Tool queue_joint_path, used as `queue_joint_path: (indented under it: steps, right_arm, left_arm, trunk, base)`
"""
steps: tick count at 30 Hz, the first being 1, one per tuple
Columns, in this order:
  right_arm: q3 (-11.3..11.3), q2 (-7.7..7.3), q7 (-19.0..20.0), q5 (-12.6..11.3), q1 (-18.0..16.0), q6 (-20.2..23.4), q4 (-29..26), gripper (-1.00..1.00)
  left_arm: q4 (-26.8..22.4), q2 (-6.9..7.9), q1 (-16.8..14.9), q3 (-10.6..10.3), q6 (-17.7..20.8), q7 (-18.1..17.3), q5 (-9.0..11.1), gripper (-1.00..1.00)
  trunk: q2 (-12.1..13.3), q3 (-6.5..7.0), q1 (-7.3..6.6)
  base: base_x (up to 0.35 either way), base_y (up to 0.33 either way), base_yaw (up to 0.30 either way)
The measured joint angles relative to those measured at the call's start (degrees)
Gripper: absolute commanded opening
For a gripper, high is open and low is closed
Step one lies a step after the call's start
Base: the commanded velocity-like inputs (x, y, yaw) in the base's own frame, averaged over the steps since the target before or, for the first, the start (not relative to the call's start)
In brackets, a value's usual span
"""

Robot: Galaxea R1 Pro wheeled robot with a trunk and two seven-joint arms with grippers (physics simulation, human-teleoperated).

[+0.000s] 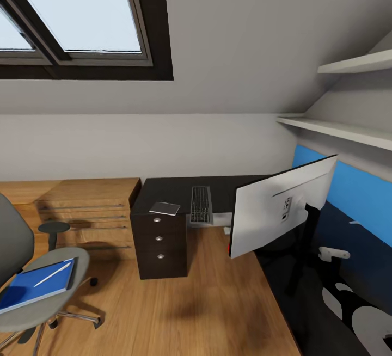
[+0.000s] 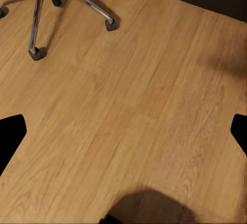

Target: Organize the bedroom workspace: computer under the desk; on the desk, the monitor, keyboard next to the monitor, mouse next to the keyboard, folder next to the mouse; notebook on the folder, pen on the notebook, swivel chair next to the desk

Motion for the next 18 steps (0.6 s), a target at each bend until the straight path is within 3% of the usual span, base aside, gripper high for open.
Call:
queue_joint_path:
  steps: [4,10,12,18]
  right_arm:
    - [-0.1,-0.05,0.0,0.0,0.0,0.0,0.0,1.00]
    - [-0.1,-0.08,-0.1,-0.1,0.0,0.0,0.0,1.00]
    - [-0.1,-0.09,-0.1,-0.1,0.0,0.0,0.0,1.00]
    - [-0.1,-0.14,-0.1,-0.1,0.0,0.0,-0.1,1.00]
  left_arm:
    - [-5.2,-0.04,0.0,-0.1,2.1,-0.1,0.1,1.00]
    - [-16.0,0.15,0.0,-1.2,14.3,-0.1,0.4,1.00]
    - [-23.3,0.26,0.0,-1.2,21.4,-0.1,0.4,1.00]
    - [-32.9,0.08,0.0,-1.7,29.0,-0.2,1.1,1.00]
  trunk:
    - [-1.6,-0.72,0.88]
    - [-4.0,-1.80,2.20]
    - [-4.8,-2.15,2.64]
    - [-7.2,-3.24,3.96]
  base:
    - [0.000,0.000,0.000]
    - [0.000,0.000,0.000]
    - [0.000,0.000,0.000]
    - [0.000,0.000,0.000]
